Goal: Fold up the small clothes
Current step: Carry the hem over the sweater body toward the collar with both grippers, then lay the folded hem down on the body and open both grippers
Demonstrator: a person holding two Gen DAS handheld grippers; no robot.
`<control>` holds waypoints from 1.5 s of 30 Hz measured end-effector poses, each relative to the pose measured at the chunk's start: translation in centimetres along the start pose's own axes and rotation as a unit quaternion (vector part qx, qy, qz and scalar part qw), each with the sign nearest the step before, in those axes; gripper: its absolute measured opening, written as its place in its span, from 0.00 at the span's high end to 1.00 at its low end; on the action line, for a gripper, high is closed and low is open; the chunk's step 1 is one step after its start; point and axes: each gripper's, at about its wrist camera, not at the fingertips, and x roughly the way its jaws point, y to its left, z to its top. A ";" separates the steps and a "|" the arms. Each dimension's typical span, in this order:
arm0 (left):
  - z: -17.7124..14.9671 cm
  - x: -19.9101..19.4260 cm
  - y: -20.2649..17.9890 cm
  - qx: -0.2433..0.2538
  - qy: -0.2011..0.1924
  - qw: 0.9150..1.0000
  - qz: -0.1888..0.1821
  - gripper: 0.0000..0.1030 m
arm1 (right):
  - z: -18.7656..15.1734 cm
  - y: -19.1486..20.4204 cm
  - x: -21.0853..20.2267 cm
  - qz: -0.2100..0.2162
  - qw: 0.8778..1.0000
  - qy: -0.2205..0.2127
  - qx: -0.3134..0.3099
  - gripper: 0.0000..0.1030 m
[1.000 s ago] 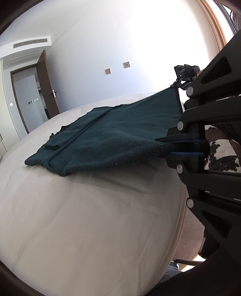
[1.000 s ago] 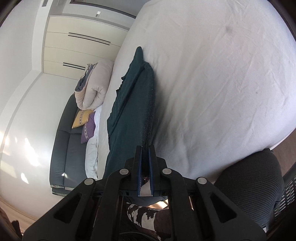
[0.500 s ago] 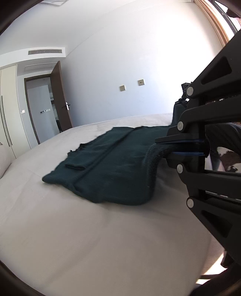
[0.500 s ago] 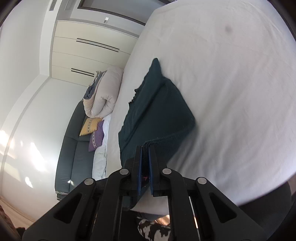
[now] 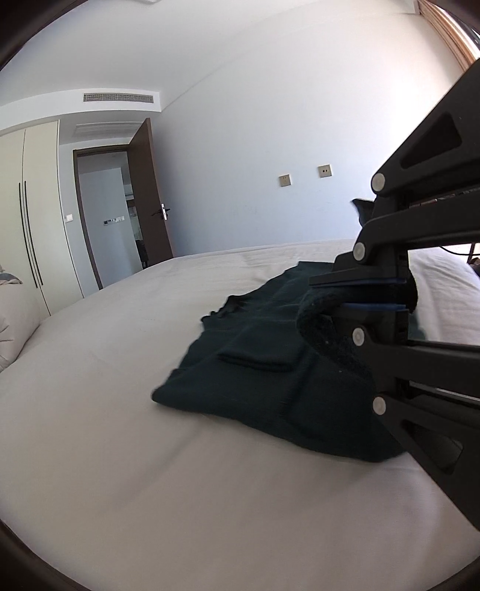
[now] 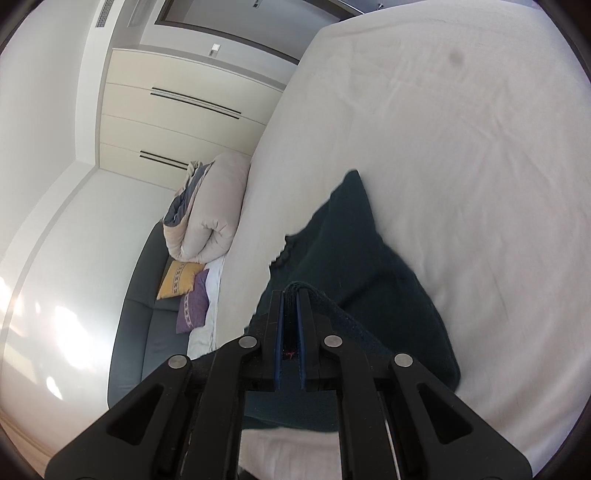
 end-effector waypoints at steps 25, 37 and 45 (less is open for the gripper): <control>9.8 8.0 7.0 -0.092 -0.049 0.994 0.044 0.36 | 13.1 -3.0 19.5 -0.123 0.992 -0.042 -0.004 0.04; 4.1 8.4 2.2 0.107 -0.033 0.980 0.165 0.36 | 7.6 -0.3 16.6 -0.172 0.978 -0.022 -0.112 0.04; 0.5 8.6 1.2 0.195 -0.027 0.955 0.223 0.63 | 2.8 -1.0 12.8 -0.206 0.966 -0.029 -0.152 0.04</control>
